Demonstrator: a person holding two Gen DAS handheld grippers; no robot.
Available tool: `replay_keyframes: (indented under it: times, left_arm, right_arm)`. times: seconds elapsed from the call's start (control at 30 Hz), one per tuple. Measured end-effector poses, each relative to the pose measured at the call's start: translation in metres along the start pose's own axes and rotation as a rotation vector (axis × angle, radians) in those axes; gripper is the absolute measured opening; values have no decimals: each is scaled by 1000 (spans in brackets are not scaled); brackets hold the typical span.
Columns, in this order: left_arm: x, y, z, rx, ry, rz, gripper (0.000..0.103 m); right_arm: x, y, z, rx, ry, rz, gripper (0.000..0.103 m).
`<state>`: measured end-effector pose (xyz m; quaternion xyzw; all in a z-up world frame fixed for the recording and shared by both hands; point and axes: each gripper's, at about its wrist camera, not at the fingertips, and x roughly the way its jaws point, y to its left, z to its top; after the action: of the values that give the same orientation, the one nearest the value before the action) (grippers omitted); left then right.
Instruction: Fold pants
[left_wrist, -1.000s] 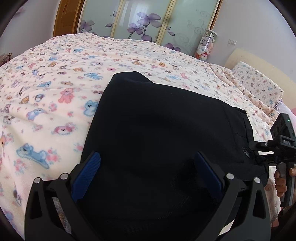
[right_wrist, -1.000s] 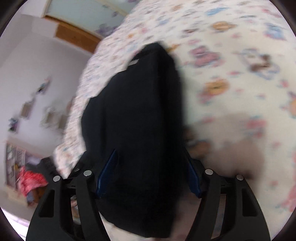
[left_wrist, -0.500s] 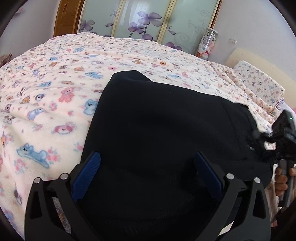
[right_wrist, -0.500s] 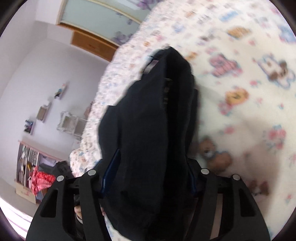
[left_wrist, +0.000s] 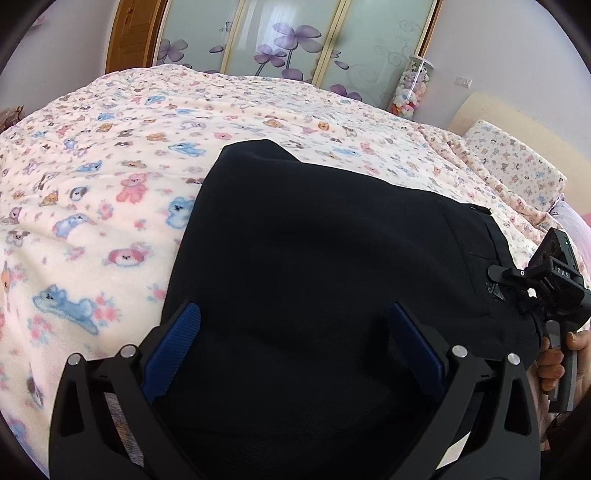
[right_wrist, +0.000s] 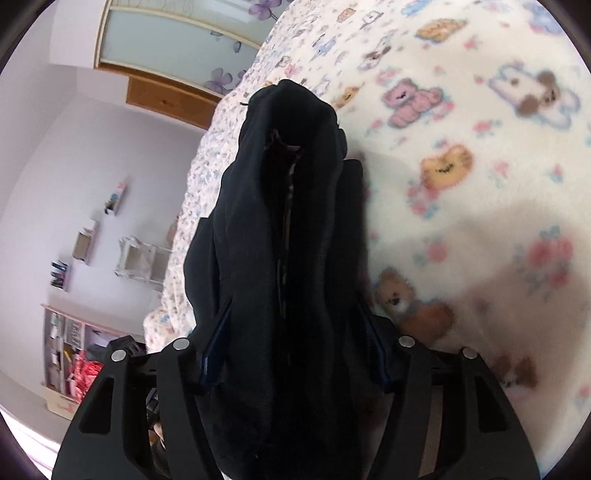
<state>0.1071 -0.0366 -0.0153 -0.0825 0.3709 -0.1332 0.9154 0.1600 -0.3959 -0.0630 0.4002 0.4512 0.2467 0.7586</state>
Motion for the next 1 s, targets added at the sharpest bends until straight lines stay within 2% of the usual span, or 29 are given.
replay_keyframes:
  times: [0.03, 0.17, 0.37, 0.5, 0.67, 0.9, 1.0]
  left_arm:
    - [0, 0, 0, 2, 1, 2, 101]
    - [1, 0, 0, 9, 7, 15, 101]
    - [3, -4, 0, 16, 17, 36, 101]
    - [4, -4, 0, 14, 19, 44, 101]
    - [5, -4, 0, 11, 21, 52, 101]
    - [1, -4, -2, 14, 13, 43, 101]
    - [-10, 1, 3, -12, 10, -16, 101]
  right_arm:
    - [1, 1, -1, -1, -6, 26, 46]
    - [0, 18, -2, -59, -37, 7, 40]
    - [-4, 41, -4, -134, -79, -15, 38]
    - [-5, 71, -8, -241, -112, -14, 38]
    - [-7, 91, -14, -357, -135, -16, 38]
    - [-3, 66, -7, -243, -124, -30, 38]
    - [-3, 62, -7, -227, -120, -35, 37]
